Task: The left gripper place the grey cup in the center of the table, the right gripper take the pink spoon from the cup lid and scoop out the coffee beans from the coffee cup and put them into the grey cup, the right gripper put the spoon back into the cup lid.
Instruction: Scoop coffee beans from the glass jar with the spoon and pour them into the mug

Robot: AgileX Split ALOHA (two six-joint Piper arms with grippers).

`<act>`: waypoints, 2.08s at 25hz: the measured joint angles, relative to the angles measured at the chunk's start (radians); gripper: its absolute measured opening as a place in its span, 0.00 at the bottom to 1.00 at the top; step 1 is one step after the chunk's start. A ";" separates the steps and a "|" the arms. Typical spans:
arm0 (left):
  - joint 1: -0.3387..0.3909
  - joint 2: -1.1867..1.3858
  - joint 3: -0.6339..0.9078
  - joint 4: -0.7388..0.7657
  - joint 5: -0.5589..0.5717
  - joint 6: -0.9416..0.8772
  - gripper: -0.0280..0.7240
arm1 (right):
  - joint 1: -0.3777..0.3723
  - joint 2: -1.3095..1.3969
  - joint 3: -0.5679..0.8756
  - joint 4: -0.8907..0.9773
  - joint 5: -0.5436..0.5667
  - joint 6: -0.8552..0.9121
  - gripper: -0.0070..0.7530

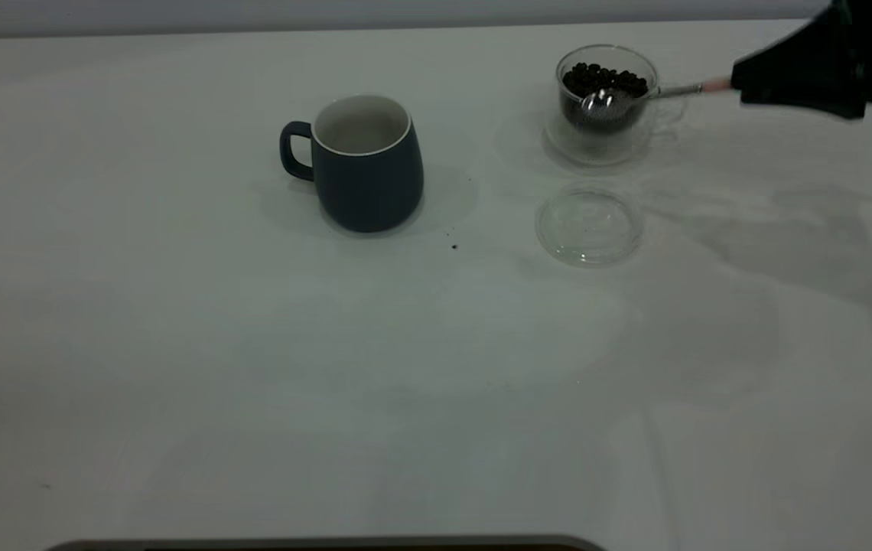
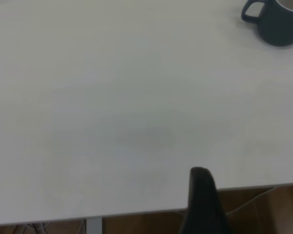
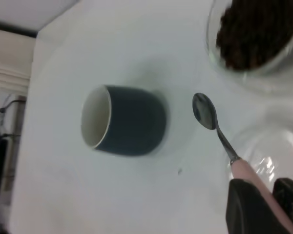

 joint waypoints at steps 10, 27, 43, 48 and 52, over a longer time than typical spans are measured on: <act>0.000 0.000 0.000 0.000 0.000 0.000 0.79 | 0.005 0.033 -0.168 -0.046 -0.103 -0.001 0.15; 0.000 0.000 0.000 0.000 0.000 0.000 0.79 | 0.035 0.169 -0.304 -0.081 -0.121 0.051 0.15; 0.000 0.000 0.000 0.000 0.000 0.000 0.79 | 0.035 0.198 -0.306 -0.056 -0.060 0.262 0.15; 0.000 0.000 0.000 0.000 0.000 0.000 0.79 | 0.028 0.198 -0.306 -0.052 -0.035 0.317 0.15; 0.000 0.000 0.000 0.000 0.000 0.000 0.79 | 0.008 0.198 -0.306 -0.053 0.005 0.358 0.15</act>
